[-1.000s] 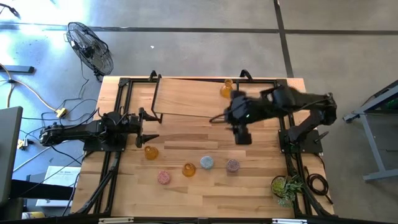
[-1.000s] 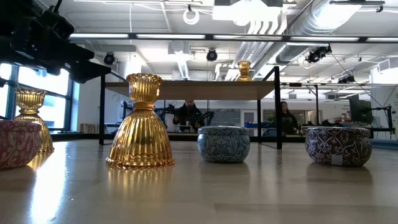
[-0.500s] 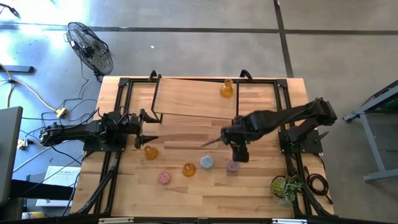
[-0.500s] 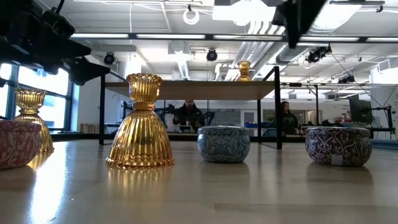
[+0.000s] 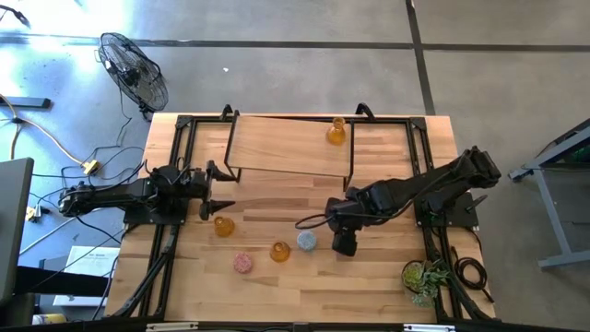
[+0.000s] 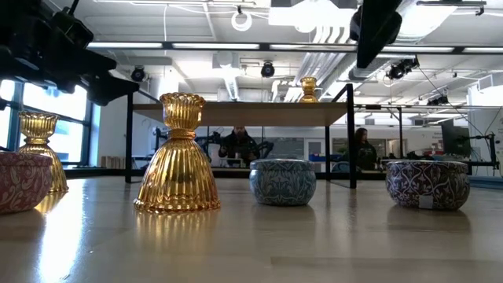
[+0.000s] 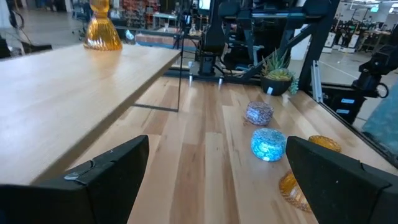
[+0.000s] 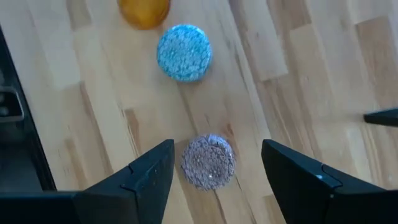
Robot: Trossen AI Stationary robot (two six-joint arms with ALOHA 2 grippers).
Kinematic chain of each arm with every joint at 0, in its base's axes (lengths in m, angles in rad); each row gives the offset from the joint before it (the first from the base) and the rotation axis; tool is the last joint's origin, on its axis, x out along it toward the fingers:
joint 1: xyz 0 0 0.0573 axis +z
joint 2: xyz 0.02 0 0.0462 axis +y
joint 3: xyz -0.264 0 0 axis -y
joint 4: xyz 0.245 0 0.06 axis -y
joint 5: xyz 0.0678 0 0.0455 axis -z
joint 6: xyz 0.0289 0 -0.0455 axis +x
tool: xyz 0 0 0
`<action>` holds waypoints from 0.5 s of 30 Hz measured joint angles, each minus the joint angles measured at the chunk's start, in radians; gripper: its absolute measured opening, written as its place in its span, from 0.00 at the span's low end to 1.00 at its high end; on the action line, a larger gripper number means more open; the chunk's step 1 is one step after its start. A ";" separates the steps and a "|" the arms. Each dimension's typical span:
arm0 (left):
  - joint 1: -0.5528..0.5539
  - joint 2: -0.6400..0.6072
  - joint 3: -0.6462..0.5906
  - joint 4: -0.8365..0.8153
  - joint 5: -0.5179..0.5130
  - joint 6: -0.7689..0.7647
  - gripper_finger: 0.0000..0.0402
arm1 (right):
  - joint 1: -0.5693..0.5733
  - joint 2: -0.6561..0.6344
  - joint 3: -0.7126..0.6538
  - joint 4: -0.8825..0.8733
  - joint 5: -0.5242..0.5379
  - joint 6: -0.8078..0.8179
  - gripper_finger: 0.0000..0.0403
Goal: Pick & Place candle stick holders
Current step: Put the red scented candle on the shelf
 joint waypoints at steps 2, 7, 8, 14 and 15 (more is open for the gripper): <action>0.000 0.000 0.000 -0.007 -0.003 -0.002 0.93 | 0.006 0.000 0.000 -0.003 0.000 0.034 0.59; 0.000 0.000 0.000 -0.009 -0.004 -0.005 0.93 | 0.016 0.000 0.000 -0.002 0.018 0.155 0.59; 0.000 0.000 0.000 -0.009 -0.004 -0.005 0.93 | 0.017 0.000 0.000 -0.002 0.029 0.177 0.59; 0.000 0.000 0.000 -0.009 -0.003 -0.005 0.93 | 0.021 0.000 0.000 -0.002 0.042 0.242 0.59; 0.000 0.000 0.000 -0.009 -0.003 -0.005 0.93 | 0.024 0.000 0.000 -0.002 0.045 0.242 0.59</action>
